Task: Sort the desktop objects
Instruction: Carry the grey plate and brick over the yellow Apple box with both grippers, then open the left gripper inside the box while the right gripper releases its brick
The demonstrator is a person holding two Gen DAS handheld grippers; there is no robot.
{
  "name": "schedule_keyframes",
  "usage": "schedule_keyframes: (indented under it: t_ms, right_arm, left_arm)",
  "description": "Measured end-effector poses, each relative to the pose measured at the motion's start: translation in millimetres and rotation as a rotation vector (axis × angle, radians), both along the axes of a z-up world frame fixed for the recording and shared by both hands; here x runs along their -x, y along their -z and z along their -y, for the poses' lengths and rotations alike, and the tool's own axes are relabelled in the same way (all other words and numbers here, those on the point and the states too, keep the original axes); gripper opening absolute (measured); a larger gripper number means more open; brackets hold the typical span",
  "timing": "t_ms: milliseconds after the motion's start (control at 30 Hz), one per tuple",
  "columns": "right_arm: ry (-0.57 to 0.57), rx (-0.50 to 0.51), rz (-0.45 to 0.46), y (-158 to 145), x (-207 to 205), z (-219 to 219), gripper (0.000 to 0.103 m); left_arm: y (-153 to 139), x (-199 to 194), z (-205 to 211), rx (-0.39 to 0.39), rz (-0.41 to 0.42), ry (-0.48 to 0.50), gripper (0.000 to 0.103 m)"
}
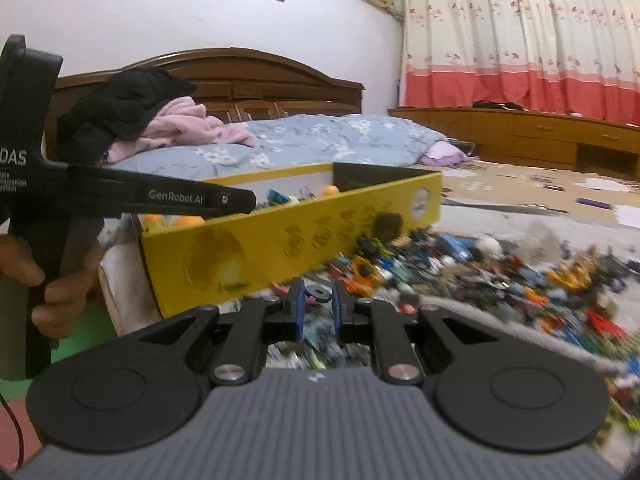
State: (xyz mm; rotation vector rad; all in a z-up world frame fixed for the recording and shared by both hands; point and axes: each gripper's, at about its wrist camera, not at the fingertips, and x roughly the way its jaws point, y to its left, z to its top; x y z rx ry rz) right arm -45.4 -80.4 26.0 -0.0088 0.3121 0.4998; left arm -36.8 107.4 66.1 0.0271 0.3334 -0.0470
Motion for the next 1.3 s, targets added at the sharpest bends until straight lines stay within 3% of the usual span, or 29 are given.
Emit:
schedule_keyframes:
  t_ms: [633,1133,1233,1267,1300]
  right_arm:
    - [-0.139,-0.068,-0.041,-21.0,-70.2,-67.9,0.016]
    - [-0.156,-0.059,-0.083,-21.2,-103.2,-100.5,0.017]
    - [-0.155,-0.06,-0.093,-22.6,-111.3,-105.0,0.023]
    - [-0.151,-0.062,-0.095,-23.1,-113.4,-105.5,0.026]
    - [-0.154,-0.065,-0.097,-23.4,-115.1,-105.6,0.047]
  left_arm:
    - [-10.0,-57.7,-79.4,-0.066,-0.036,-0.259,0.032]
    - [0.4,-118.5,-140.8,0.008,-0.121,-0.392,0.032]
    - [3.3,-122.6,-149.3,0.022,-0.132,-0.419,0.035]
    - [4.1,-122.6,-150.9,0.024,-0.132,-0.43,0.045]
    - [4.5,-121.6,-152.2,0.027,-0.127,-0.437,0.052]
